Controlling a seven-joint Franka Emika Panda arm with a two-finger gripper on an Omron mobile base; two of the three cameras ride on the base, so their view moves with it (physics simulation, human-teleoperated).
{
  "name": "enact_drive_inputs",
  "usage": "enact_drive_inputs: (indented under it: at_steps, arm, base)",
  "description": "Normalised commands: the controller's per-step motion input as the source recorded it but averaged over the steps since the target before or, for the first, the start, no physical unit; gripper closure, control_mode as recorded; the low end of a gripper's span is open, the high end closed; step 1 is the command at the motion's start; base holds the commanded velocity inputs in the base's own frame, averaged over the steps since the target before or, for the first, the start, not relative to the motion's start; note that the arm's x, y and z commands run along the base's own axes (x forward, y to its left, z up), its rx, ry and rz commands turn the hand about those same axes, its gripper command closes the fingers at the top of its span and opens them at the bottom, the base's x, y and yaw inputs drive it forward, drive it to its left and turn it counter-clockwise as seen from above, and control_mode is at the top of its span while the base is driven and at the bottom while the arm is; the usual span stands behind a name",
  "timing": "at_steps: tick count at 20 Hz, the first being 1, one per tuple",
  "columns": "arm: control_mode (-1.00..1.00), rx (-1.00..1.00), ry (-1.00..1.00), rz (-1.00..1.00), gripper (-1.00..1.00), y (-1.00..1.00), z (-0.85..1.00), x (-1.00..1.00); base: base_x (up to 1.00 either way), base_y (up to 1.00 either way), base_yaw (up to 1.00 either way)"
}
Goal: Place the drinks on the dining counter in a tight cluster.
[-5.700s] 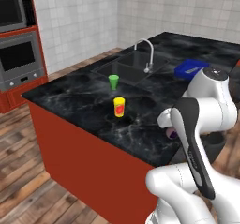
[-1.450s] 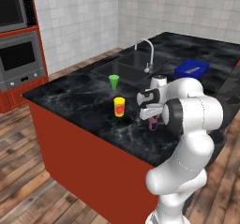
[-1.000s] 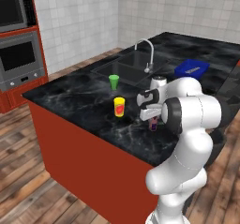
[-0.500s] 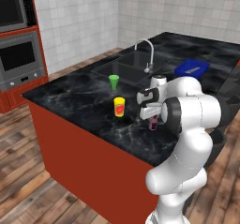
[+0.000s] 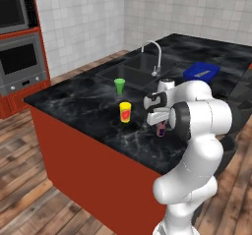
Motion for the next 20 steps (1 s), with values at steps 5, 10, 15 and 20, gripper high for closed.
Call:
enact_drive_inputs:
  at_steps: [5, 10, 15, 20]
  arm:
    - [-1.00, 0.00, 0.00, 0.00, -1.00, 0.00, 0.00, 0.00]
    - [-1.00, 0.00, 0.00, 0.00, -1.00, 0.00, 0.00, -0.08]
    - [-1.00, 0.00, -0.01, 0.00, -1.00, 0.00, 0.01, -0.27]
    - [-1.00, 0.00, -0.15, -0.03, -1.00, -0.01, 0.33, -0.88]
  base:
    - [0.00, 0.00, 0.00]
    - [0.00, 0.00, 0.00]
    - [0.00, 0.00, 0.00]
    - [0.00, 0.00, 0.00]
